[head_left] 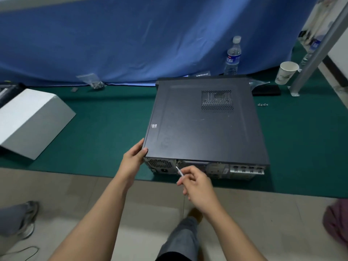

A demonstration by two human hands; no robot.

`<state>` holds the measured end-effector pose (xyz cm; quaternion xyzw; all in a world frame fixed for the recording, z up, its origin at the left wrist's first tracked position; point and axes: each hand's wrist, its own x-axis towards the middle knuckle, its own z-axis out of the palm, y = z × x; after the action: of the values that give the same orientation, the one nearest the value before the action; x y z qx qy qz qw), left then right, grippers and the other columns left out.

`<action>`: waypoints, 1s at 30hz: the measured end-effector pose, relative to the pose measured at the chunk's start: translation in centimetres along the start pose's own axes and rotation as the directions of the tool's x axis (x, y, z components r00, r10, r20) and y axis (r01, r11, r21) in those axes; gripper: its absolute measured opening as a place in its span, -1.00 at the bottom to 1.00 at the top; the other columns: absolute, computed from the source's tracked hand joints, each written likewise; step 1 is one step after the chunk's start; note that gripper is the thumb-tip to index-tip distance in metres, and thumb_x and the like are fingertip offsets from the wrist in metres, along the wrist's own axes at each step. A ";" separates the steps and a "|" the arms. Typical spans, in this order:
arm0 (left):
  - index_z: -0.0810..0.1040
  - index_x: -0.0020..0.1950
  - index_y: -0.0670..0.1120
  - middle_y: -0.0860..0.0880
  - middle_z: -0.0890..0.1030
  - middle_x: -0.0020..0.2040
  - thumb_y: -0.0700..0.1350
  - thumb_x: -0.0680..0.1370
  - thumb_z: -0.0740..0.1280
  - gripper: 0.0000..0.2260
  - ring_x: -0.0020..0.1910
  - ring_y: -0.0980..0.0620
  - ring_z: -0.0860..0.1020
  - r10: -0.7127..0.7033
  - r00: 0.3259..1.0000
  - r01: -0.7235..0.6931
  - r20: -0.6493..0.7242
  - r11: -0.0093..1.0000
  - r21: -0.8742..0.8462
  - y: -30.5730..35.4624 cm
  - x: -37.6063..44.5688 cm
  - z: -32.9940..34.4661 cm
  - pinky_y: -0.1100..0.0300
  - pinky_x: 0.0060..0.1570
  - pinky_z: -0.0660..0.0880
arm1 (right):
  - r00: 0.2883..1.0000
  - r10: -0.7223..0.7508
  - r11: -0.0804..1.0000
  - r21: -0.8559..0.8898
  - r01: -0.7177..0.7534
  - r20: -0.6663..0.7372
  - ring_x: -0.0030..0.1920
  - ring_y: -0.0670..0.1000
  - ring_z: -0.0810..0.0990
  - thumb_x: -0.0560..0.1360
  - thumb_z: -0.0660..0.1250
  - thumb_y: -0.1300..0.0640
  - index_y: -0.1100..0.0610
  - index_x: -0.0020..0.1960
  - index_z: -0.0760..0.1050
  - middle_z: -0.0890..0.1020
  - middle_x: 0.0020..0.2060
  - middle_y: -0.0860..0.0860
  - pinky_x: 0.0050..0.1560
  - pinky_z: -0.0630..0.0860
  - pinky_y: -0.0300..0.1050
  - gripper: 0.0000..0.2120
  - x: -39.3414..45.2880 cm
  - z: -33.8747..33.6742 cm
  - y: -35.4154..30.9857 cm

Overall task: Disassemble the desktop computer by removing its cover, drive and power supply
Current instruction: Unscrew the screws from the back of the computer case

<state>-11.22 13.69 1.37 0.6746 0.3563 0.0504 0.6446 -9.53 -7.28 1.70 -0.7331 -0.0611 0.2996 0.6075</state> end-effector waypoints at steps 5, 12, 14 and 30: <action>0.37 0.44 -0.04 0.05 0.55 0.28 -0.20 0.63 0.20 -0.63 0.21 0.18 0.52 -0.011 0.997 0.015 0.081 0.998 -0.058 -0.6 -0.1 -0.5 0.25 0.21 0.42 | 0.999 0.004 1.000 -0.009 -0.003 0.048 -0.47 -0.13 0.35 0.57 0.22 0.19 0.01 -0.04 0.52 0.59 -0.39 -0.07 -0.39 0.33 -0.20 -0.86 0.1 3.3 0.9; 0.40 0.42 -0.03 0.04 0.56 0.27 -0.20 0.62 0.21 -0.64 0.24 0.14 0.52 0.041 0.994 -0.034 0.105 0.997 -0.065 -1.2 0.7 -1.0 0.30 0.15 0.45 | 0.998 0.067 0.982 0.174 -0.069 0.020 -0.53 -0.15 0.33 0.59 0.18 0.22 0.05 0.14 0.54 0.54 -0.40 -0.05 -0.45 0.33 -0.27 -0.78 3.3 8.1 0.3; 0.41 0.41 -0.01 0.08 0.57 0.24 -0.20 0.62 0.22 -0.65 0.21 0.18 0.53 0.059 0.992 -0.053 0.111 0.997 -0.060 -1.4 0.9 -1.1 0.33 0.11 0.48 | 0.995 0.098 0.966 0.241 -0.092 -0.013 -0.56 -0.16 0.32 0.59 0.17 0.24 0.08 0.15 0.53 0.54 -0.40 -0.04 -0.49 0.32 -0.31 -0.78 3.9 9.1 0.2; 0.43 0.38 0.00 0.23 0.59 0.10 -0.22 0.62 0.22 -0.66 0.02 0.37 0.56 0.101 0.990 -0.096 0.099 0.994 -0.054 -1.9 1.3 -1.2 0.44 0.00 0.50 | 0.989 0.062 0.989 0.143 -0.042 -0.136 -0.48 -0.21 0.41 0.58 0.20 0.21 0.07 0.17 0.54 0.57 -0.39 -0.05 -0.30 0.37 -0.25 -0.78 5.4 11.0 1.0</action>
<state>-11.67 15.22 -0.64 0.6771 0.2882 0.0566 0.6748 -11.07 4.27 -2.10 -0.7094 0.0223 0.2666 0.6520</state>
